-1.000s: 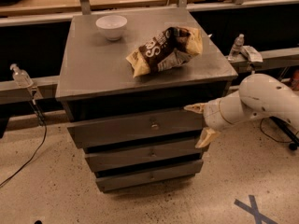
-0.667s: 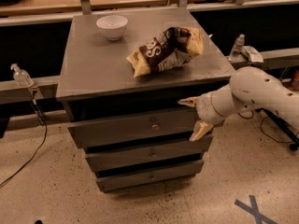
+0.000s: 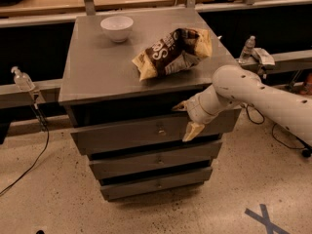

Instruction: Open top drawer

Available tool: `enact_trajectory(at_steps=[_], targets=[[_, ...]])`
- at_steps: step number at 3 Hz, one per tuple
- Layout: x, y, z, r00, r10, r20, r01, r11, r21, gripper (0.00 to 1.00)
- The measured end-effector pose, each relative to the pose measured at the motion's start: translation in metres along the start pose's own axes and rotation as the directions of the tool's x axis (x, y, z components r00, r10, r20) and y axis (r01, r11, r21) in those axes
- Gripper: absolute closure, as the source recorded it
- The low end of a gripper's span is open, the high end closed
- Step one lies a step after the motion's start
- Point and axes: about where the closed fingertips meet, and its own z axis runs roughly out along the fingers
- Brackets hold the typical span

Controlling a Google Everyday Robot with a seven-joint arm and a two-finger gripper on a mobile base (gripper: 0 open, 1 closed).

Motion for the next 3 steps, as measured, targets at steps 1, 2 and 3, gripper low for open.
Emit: enact_trajectory(at_steps=[1,2,3], targets=[[-0.001,0.015,0.008,1.000,0.007,0.004,-0.007,0.9986,-0.052,0.28],[-0.010,0.037,-0.008,1.000,0.003,0.012,-0.002,0.9973,-0.074,0.26],[-0.021,0.073,-0.034,1.000,0.019,0.019,-0.017,0.9942,-0.106,0.28]])
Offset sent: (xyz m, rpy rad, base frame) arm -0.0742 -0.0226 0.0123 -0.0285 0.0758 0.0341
